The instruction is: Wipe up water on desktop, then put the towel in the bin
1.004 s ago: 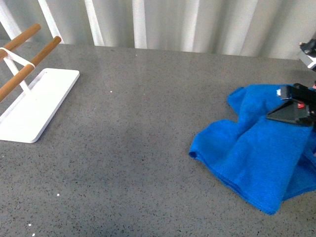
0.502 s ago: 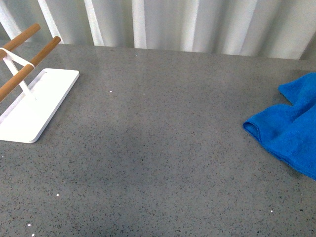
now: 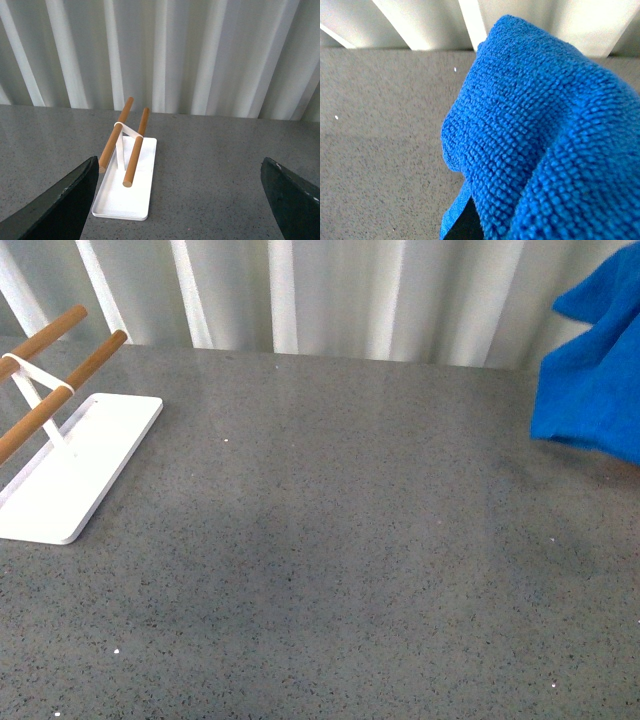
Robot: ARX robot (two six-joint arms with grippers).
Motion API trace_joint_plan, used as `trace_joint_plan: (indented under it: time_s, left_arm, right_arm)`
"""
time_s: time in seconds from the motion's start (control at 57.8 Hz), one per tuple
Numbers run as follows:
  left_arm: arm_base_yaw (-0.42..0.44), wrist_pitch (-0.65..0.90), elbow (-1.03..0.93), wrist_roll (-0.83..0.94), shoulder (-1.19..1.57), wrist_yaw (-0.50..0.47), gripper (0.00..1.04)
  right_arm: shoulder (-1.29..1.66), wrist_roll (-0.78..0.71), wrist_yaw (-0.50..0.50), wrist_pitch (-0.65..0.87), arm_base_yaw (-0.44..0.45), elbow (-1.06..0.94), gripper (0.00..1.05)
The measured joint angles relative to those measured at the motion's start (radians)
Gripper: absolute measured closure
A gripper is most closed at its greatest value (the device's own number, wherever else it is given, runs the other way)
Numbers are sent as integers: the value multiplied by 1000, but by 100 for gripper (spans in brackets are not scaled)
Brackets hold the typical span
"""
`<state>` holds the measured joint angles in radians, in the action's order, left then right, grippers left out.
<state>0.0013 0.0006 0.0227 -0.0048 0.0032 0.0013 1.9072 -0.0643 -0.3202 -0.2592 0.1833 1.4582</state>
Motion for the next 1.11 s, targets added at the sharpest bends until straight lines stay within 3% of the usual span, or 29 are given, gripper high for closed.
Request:
trace_joint_plan:
  time_s: [0.277,0.606,0.969,1.108]
  left_arm:
    - [0,0,0,0,0,0,7]
    - [0,0,0,0,0,0,7]
    - [0,0,0,0,0,0,7]
    - [0,0,0,0,0,0,7]
  right_arm:
    - [-126,-54,-32,-110,180,121,100]
    - [-98,-91,-65,-94,381,38,100]
    - [69,-101,-26,-2,425,-60,100]
    - [144,-127,32,6,430,-66,100]
